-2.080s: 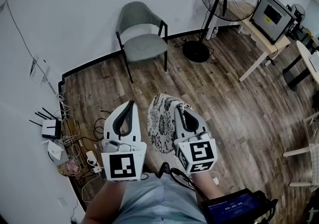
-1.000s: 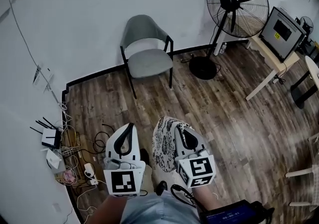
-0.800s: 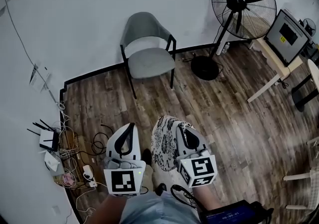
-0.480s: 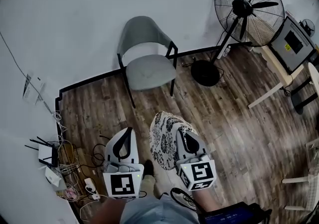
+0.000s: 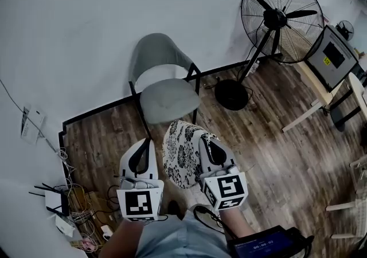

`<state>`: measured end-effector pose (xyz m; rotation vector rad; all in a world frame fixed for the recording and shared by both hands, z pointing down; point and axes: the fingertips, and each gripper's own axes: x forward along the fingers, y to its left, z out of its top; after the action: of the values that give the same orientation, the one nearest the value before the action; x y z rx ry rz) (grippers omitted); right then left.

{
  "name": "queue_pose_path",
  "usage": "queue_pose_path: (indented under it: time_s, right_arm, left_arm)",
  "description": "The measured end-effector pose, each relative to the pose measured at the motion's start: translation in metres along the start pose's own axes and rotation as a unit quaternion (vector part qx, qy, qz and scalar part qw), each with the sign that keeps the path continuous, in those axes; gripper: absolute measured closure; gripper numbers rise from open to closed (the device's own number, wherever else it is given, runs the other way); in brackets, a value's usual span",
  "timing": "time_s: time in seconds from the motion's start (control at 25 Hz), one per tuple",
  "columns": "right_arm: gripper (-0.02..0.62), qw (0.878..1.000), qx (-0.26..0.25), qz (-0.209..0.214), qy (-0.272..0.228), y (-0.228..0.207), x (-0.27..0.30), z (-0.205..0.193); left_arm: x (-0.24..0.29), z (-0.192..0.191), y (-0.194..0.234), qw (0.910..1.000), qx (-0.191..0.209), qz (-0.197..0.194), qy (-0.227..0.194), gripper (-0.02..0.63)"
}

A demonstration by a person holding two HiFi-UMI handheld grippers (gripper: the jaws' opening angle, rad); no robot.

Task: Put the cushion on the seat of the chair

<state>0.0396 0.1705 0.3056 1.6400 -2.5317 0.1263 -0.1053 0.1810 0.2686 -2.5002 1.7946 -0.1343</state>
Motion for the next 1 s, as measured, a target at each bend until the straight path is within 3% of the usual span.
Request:
queue_pose_path:
  time_s: [0.52,0.76,1.0]
  right_arm:
    - [0.581,1.000,0.009,-0.016,0.018,-0.068,0.062,-0.011]
    - [0.581,0.999,0.026,0.006,0.036,-0.119,0.116,-0.023]
    - [0.581,0.998,0.034,0.038,0.031,-0.164,0.172,-0.009]
  left_arm:
    - [0.100,-0.017,-0.017,0.9992,0.001,-0.027,0.028,0.597]
    - [0.169,-0.030,-0.022,0.9983,0.005,-0.012,0.057,0.597]
    - [0.239,-0.018,-0.027,0.9980,0.019,0.009,0.060,0.597]
